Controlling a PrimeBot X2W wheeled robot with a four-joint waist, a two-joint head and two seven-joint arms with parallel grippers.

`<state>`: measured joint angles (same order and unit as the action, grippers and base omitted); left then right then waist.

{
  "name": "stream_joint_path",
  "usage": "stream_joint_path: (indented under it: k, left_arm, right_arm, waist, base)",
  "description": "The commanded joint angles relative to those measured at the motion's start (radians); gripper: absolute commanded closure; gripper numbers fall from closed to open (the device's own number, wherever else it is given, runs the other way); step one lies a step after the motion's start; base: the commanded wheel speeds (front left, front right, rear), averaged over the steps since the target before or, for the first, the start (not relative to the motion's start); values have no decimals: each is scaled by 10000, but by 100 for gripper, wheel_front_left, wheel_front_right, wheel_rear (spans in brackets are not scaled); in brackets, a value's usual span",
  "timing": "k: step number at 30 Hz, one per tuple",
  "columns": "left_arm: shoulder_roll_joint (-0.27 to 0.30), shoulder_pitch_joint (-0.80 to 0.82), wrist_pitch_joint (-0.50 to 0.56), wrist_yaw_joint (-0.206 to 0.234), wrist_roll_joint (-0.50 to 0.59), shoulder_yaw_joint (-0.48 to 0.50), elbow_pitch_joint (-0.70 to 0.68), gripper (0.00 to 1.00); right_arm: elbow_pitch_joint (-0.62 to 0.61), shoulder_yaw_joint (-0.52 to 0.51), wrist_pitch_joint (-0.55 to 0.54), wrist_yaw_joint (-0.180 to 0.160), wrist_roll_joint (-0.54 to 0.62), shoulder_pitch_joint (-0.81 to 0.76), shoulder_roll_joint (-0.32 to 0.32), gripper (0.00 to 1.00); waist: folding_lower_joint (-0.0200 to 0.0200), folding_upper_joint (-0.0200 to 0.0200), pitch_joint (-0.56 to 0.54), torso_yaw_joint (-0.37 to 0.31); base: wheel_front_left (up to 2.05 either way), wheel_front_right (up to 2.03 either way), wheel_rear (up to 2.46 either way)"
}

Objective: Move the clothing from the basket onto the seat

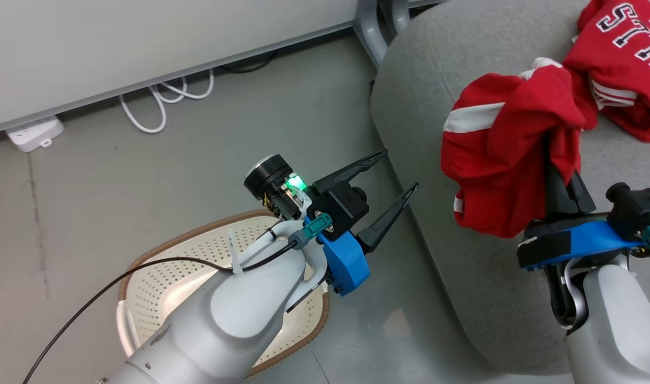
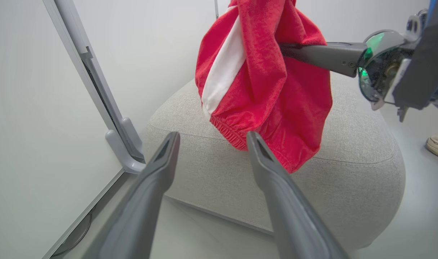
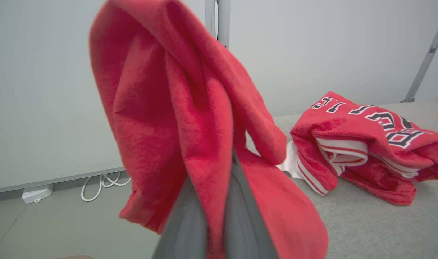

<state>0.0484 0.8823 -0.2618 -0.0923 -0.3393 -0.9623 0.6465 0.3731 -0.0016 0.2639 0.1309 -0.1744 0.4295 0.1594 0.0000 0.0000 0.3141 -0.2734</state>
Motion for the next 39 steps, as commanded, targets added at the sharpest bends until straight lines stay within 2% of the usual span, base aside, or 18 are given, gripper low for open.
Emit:
stream_joint_path:
  k: [1,11,24,33,39]
  left_arm:
    - [38,140,-48,-33,43,-1,42,0]
    - [38,197,-48,-65,9,-198,154,0]
    - [39,230,-48,-84,-29,-247,157,0]
    - [68,507,-48,10,76,-61,185,0]
    - [169,997,-48,1,266,-1,244,0]
  right_arm:
    - [-76,-74,7,-3,1,-79,-71,100]
    - [-175,-702,7,-3,-78,-421,-194,100]
    - [-254,-813,7,-3,-21,-398,-277,100]
    - [-945,-989,10,-3,-13,553,-20,100]
    - [-1623,-1438,11,-3,-29,1996,694,100]
  waist:
    - [0,0,177,-252]
    - [0,0,468,-803]
    - [0,0,613,-841]
    - [0,0,1121,-761]
    - [0,0,1981,-659]
  base:
    - [0,0,0]
    - [0,0,0]
    - [0,0,0]
    - [0,0,0]
    - [0,0,0]
